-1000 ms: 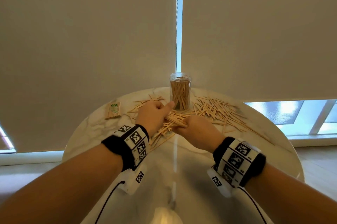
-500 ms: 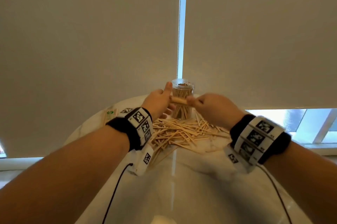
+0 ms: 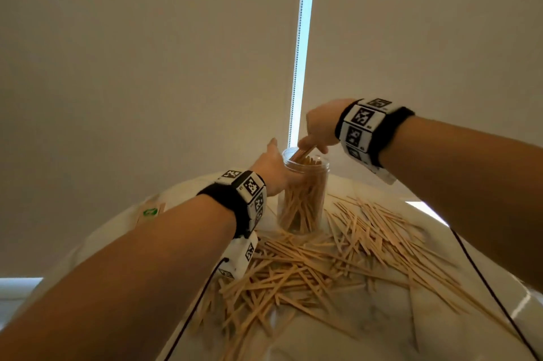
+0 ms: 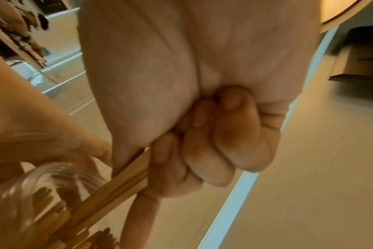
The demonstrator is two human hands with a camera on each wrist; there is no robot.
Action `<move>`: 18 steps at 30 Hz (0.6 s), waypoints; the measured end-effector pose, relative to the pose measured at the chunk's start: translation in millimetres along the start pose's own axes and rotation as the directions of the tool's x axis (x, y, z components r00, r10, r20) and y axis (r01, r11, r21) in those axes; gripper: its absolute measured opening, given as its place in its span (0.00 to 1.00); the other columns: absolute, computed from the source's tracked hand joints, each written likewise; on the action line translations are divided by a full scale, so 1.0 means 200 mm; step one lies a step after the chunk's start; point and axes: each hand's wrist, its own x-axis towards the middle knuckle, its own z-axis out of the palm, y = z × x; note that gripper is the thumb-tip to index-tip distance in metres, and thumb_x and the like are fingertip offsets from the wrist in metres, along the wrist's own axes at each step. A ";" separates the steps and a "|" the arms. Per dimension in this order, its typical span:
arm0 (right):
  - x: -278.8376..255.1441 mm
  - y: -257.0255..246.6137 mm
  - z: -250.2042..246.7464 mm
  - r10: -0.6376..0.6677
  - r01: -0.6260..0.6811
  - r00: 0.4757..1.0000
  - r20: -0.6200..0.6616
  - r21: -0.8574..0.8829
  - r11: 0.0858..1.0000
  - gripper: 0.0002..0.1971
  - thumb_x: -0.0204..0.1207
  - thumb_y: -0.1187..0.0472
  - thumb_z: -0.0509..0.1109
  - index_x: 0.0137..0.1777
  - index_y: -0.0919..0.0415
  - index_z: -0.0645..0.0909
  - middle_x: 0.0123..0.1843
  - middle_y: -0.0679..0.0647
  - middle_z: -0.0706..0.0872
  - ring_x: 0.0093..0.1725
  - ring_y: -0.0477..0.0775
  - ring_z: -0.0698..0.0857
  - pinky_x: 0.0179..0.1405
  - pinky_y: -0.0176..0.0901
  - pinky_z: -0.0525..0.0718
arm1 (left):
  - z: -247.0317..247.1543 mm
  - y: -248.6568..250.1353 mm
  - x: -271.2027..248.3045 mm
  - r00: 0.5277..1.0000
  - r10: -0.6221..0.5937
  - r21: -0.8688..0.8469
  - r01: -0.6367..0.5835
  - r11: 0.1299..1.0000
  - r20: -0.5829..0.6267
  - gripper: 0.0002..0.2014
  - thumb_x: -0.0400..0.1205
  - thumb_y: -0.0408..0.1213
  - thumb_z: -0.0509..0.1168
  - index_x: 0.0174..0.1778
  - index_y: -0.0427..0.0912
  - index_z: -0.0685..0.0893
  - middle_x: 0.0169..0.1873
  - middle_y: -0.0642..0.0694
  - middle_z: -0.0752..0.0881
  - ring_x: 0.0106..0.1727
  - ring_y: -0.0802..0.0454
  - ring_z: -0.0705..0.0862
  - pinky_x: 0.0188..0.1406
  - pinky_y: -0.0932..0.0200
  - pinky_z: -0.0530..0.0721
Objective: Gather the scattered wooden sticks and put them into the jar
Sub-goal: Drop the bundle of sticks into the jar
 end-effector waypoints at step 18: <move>0.12 -0.09 -0.04 -0.091 0.090 0.977 0.194 0.014 0.996 0.16 0.80 0.49 0.74 0.57 0.61 0.89 0.38 0.48 0.87 0.28 0.42 0.76 0.26 0.31 0.72 | 0.07 -0.10 0.06 0.996 0.071 -0.092 -0.067 0.994 0.047 0.55 0.70 0.50 0.82 0.86 0.50 0.53 0.69 0.44 0.82 0.64 0.45 0.83 0.63 0.51 0.83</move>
